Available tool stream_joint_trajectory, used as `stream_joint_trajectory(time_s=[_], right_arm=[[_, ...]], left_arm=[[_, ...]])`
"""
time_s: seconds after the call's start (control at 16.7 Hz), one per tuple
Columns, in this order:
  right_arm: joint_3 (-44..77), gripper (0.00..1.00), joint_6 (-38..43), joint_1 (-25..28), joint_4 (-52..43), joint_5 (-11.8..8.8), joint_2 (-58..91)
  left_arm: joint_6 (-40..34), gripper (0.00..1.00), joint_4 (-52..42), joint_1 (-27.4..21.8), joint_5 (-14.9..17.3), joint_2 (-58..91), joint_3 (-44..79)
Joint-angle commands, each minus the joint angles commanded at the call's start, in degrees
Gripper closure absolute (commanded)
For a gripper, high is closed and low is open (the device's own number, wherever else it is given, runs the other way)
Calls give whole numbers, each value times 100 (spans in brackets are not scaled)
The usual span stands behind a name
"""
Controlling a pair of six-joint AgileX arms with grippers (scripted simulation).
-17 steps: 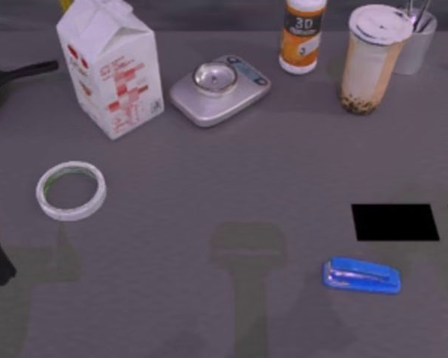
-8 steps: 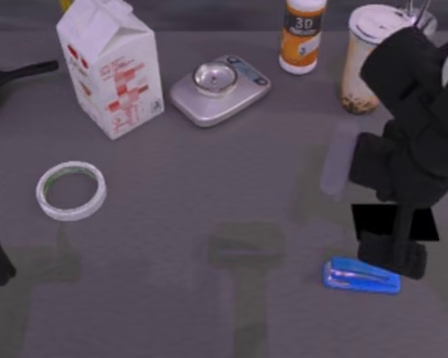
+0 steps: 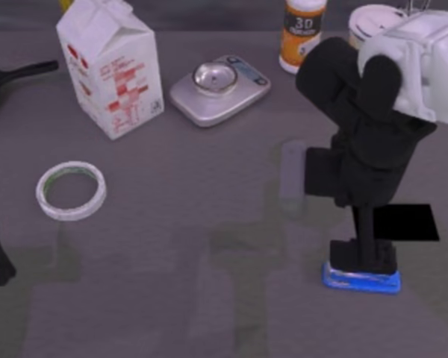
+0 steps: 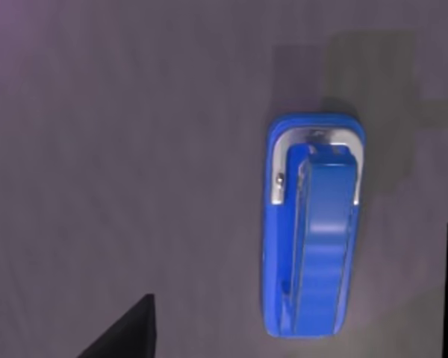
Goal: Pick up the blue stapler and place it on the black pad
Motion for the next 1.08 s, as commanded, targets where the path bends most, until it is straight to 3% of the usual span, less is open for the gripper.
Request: stream_joint_trajectory(time_s=[0.3, 0.78, 1.08], right_arm=[[-86, 0, 1, -18, 106, 0, 24], [-1184, 0, 25, 13, 1945, 4, 725], [-1330, 0, 29, 16, 2151, 4, 821]], left_arm=[[0, 0, 0, 0, 0, 0, 0], [0, 0, 0, 0, 0, 0, 0], [0, 0, 0, 0, 0, 0, 0]])
